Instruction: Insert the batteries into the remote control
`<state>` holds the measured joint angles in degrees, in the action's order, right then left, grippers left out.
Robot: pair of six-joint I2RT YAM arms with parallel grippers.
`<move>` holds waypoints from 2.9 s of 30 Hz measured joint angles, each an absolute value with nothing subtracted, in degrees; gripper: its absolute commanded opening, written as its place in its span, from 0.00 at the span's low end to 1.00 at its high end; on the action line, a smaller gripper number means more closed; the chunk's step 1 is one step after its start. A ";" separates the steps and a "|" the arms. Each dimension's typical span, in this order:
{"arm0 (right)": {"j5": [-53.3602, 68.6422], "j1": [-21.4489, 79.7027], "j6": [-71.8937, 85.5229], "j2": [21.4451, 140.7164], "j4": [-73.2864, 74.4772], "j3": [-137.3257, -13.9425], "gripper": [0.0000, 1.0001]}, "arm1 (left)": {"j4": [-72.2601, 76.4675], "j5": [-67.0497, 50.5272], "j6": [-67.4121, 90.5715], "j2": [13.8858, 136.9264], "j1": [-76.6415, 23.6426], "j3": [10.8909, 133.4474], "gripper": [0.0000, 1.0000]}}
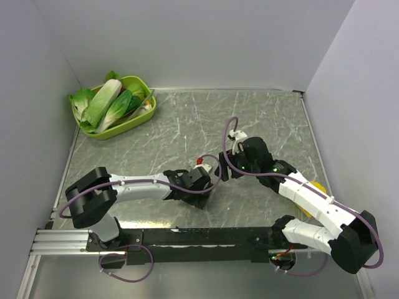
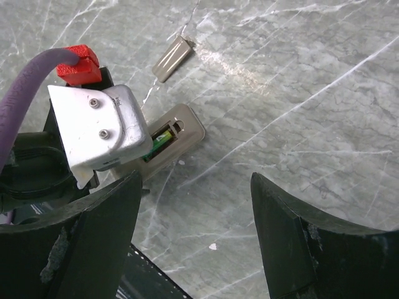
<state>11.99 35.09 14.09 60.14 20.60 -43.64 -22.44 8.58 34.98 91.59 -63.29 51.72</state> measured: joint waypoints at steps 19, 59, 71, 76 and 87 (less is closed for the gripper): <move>23.29 40.73 14.79 72.84 19.38 -45.41 0.47 | -19.18 8.93 48.38 72.23 -63.18 36.45 0.89; 24.80 43.38 27.20 93.62 14.13 -51.24 0.29 | -15.49 8.43 56.69 70.39 -62.33 32.08 0.73; 24.88 43.55 26.98 95.72 14.74 -53.08 0.33 | -15.62 8.47 56.69 70.37 -62.33 32.08 0.73; 24.73 43.88 25.67 95.72 14.92 -53.69 0.36 | -15.66 8.71 56.69 70.37 -62.33 32.08 0.73; 23.03 44.05 17.04 88.97 17.65 -53.56 0.46 | -16.53 10.28 57.21 66.87 -62.17 31.92 0.73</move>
<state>23.03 44.05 17.04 88.97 17.65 -53.56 -16.53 10.28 57.21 66.87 -62.17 31.92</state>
